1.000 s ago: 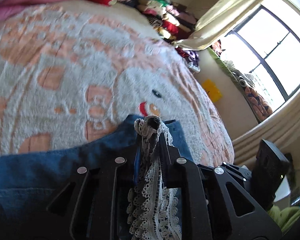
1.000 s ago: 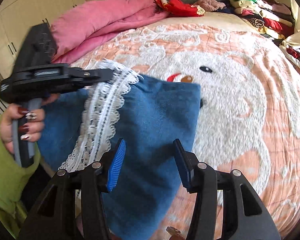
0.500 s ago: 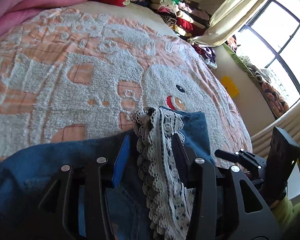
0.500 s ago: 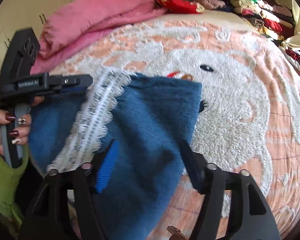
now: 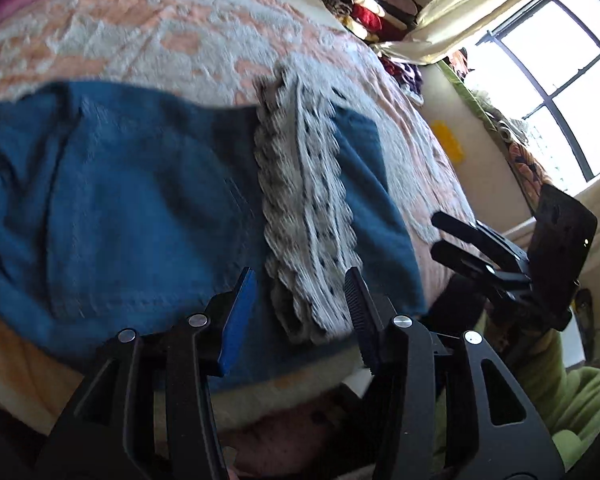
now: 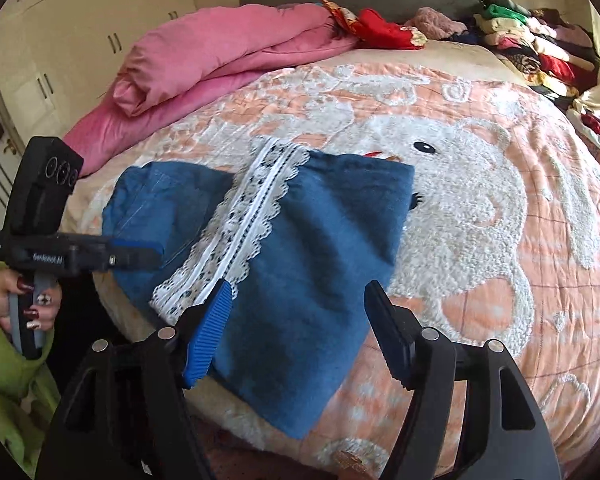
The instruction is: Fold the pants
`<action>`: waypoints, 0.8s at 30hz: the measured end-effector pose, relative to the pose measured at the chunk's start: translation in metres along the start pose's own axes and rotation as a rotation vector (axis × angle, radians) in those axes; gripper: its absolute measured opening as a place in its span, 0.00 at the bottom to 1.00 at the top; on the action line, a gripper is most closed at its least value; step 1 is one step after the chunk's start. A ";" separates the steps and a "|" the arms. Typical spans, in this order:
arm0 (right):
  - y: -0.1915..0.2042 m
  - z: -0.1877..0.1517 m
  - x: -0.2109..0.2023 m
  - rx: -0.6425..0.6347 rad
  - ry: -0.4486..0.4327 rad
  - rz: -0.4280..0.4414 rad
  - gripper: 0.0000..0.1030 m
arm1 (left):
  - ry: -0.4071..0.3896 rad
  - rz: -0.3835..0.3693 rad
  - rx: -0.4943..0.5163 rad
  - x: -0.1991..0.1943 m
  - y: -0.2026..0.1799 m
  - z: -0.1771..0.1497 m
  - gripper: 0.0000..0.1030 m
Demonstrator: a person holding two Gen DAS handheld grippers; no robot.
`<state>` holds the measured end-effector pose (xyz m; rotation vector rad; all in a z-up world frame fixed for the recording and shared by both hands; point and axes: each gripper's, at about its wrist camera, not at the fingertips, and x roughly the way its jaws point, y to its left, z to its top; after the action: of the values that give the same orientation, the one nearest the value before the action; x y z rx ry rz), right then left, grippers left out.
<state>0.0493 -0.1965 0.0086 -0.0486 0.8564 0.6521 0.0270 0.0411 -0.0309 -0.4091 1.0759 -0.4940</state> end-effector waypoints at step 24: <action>0.032 -0.026 0.046 -0.122 0.193 -0.093 0.65 | 0.035 0.139 0.052 0.021 -0.020 -0.023 0.19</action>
<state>0.0356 -0.1550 -0.0353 -0.2637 0.9931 0.6181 0.0103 0.0112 -0.0450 -0.2782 1.1150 -0.4061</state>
